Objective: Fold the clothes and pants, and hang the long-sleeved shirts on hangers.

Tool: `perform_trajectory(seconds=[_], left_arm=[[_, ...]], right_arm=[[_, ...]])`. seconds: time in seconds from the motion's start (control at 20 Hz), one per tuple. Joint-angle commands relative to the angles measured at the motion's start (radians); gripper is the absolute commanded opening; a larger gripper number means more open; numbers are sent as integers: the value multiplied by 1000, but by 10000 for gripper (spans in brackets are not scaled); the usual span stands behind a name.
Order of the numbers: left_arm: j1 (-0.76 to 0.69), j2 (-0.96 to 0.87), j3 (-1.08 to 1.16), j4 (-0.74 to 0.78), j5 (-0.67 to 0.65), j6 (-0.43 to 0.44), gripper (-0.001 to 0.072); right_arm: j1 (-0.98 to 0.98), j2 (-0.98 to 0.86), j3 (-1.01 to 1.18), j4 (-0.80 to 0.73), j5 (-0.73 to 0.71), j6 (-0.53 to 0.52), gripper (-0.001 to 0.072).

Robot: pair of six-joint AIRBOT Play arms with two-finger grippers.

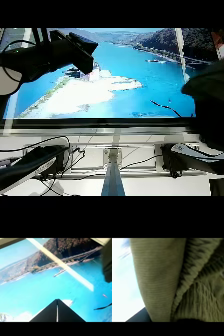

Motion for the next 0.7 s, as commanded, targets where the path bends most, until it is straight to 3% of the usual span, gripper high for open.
perform_trajectory(seconds=[0.0,0.2,0.25,0.35,0.4,0.55,0.6,0.65], left_arm=[[1,3,0,0,-2,0,16],[1,-11,0,-3,-2,0,16],[1,-12,0,-3,-2,0,16],[1,-12,0,-3,-2,0,16],[1,-12,0,-3,-2,0,16],[1,-12,0,-3,-2,0,16],[1,-12,0,-3,-2,0,16],[1,-12,0,-3,-2,0,16]], right_arm=[[-248,61,-16,-305,145,42,24],[-448,62,-43,-347,172,241,49],[-480,62,-43,-347,164,276,170],[-511,62,-43,-340,138,299,603],[-511,62,-43,-335,124,298,691],[-510,62,-43,-261,79,240,681],[-510,61,-43,-230,65,211,587],[-510,61,-43,-183,50,199,321]])
